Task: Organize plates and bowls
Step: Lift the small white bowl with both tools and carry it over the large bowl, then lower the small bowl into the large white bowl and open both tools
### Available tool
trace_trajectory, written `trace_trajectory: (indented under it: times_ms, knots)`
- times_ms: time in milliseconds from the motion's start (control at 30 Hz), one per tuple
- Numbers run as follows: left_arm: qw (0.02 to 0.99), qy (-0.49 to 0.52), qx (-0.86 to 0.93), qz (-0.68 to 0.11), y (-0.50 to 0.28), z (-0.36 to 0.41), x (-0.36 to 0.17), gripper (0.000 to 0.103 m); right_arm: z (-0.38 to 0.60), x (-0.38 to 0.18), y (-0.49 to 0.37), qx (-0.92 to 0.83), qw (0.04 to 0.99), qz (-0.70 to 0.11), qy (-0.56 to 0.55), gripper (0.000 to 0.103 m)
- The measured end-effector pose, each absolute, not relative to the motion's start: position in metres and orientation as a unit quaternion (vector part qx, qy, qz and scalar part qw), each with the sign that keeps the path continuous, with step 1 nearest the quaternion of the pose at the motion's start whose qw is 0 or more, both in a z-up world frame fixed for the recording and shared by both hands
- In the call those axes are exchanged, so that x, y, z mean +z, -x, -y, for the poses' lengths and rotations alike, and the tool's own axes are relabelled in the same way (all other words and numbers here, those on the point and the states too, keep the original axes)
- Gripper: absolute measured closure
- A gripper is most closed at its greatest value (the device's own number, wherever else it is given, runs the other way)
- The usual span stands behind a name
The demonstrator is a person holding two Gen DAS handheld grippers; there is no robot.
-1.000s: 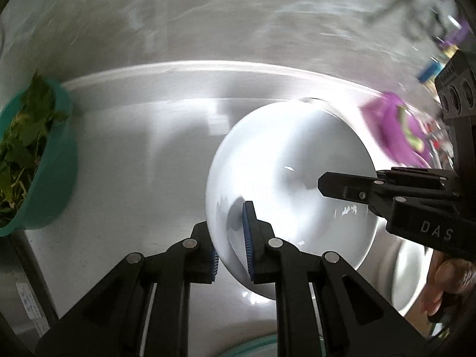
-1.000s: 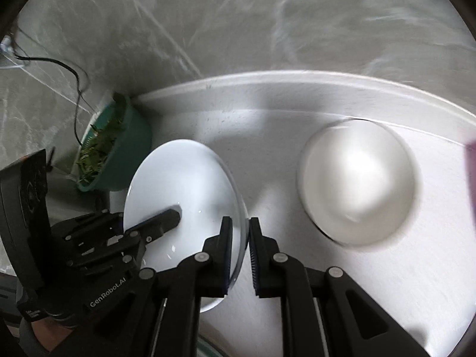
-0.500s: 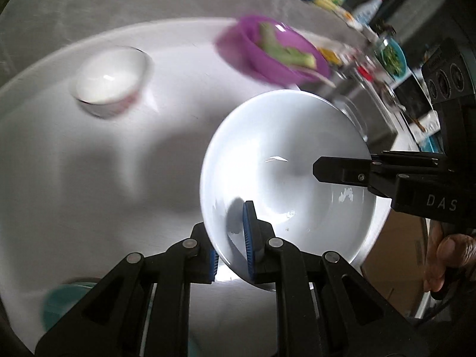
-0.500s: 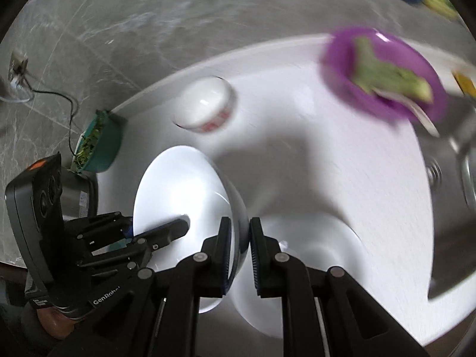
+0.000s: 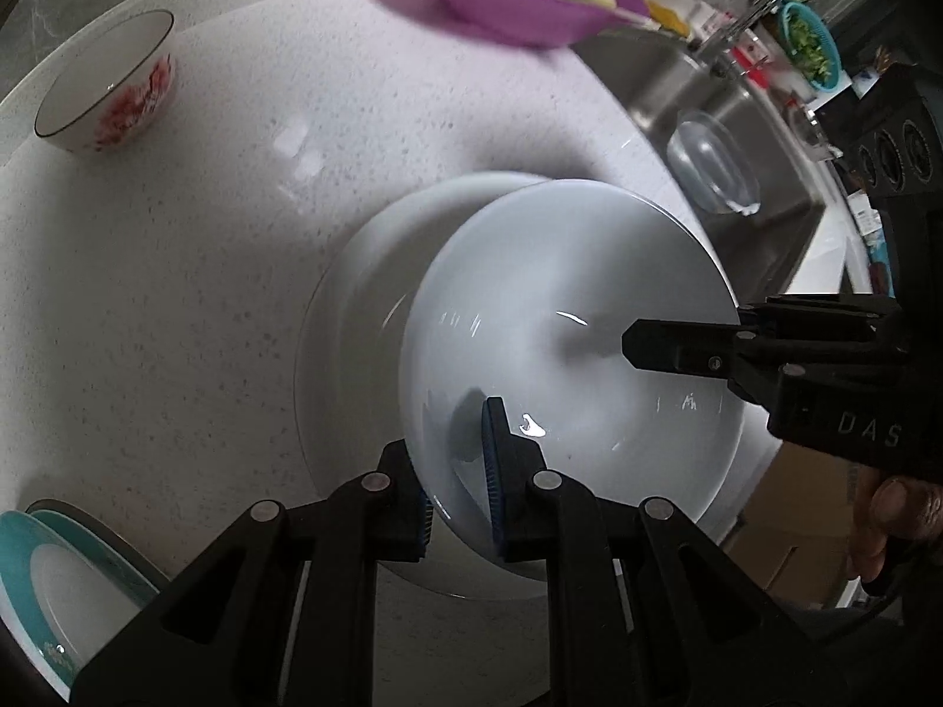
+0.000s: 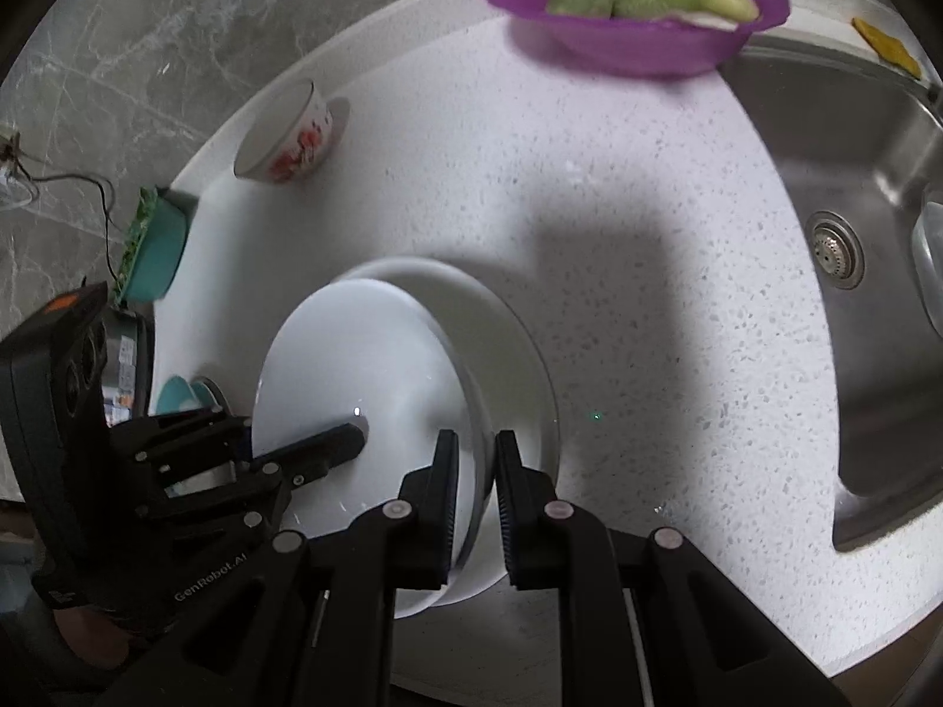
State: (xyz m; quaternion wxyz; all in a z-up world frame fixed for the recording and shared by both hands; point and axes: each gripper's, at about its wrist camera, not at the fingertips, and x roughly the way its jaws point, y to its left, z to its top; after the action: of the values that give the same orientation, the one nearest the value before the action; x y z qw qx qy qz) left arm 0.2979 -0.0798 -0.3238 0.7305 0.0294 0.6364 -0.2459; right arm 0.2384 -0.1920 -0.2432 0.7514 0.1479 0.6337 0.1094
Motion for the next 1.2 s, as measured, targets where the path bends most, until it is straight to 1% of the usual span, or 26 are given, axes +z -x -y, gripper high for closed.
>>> trace_trajectory:
  times_ms: [100, 367, 400, 433, 567, 667, 700, 733, 900, 967, 1000, 1033, 1100, 1133, 1167, 1200]
  knots:
    - [0.73, -0.034, -0.236, -0.64, -0.299, 0.083, -0.334, 0.089, 0.185, -0.25, -0.237, 0.113, 0.752, -0.636, -0.132, 0.088]
    - [0.752, -0.054, -0.221, -0.618, -0.307, 0.089, -0.331, 0.088, 0.166, -0.257, -0.239, 0.111, 0.767, -0.629, -0.052, 0.089]
    - [0.754, -0.058, -0.221, -0.615, -0.307, 0.09, -0.331, 0.087, 0.166, -0.257, -0.239, 0.11, 0.769, -0.628, -0.048, 0.09]
    - [0.755, -0.059, -0.224, -0.613, -0.306, 0.089, -0.329, 0.084, 0.165, -0.257, -0.239, 0.107, 0.771, -0.627, -0.041, 0.092]
    - [0.756, -0.051, -0.233, -0.609, -0.305, 0.091, -0.326, 0.08, 0.165, -0.257, -0.237, 0.104, 0.771, -0.627, -0.029, 0.092]
    - [0.754, -0.026, -0.255, -0.605, -0.305, 0.088, -0.324, 0.065, 0.163, -0.257, -0.239, 0.101, 0.767, -0.633, -0.022, 0.092]
    - [0.752, -0.023, -0.264, -0.604, -0.304, 0.089, -0.324, 0.053, 0.164, -0.258, -0.239, 0.102, 0.766, -0.634, -0.025, 0.092]
    - [0.75, -0.021, -0.272, -0.603, -0.303, 0.091, -0.323, 0.048, 0.165, -0.258, -0.238, 0.103, 0.764, -0.636, -0.029, 0.092]
    - [0.75, -0.008, -0.278, -0.6, -0.302, 0.09, -0.321, 0.045, 0.164, -0.258, -0.237, 0.103, 0.759, -0.643, -0.034, 0.092]
    - [0.747, 0.01, -0.287, -0.6, -0.303, 0.088, -0.321, 0.04, 0.167, -0.259, -0.238, 0.104, 0.756, -0.645, -0.049, 0.092]
    - [0.743, 0.027, -0.297, -0.599, -0.304, 0.086, -0.321, 0.032, 0.17, -0.259, -0.239, 0.107, 0.754, -0.646, -0.062, 0.093]
    - [0.738, 0.049, -0.308, -0.598, -0.305, 0.081, -0.32, 0.027, 0.173, -0.259, -0.238, 0.109, 0.752, -0.646, -0.072, 0.094]
    - [0.739, 0.047, -0.309, -0.597, -0.306, 0.081, -0.318, 0.026, 0.177, -0.259, -0.238, 0.114, 0.748, -0.648, -0.088, 0.096]
    - [0.747, 0.036, -0.305, -0.589, -0.305, 0.081, -0.315, 0.021, 0.177, -0.258, -0.237, 0.115, 0.748, -0.648, -0.086, 0.096]
    - [0.755, 0.027, -0.302, -0.581, -0.305, 0.082, -0.31, 0.02, 0.176, -0.257, -0.237, 0.116, 0.749, -0.647, -0.083, 0.095]
    - [0.764, 0.017, -0.291, -0.575, -0.305, 0.081, -0.305, 0.008, 0.176, -0.256, -0.236, 0.116, 0.75, -0.646, -0.084, 0.093]
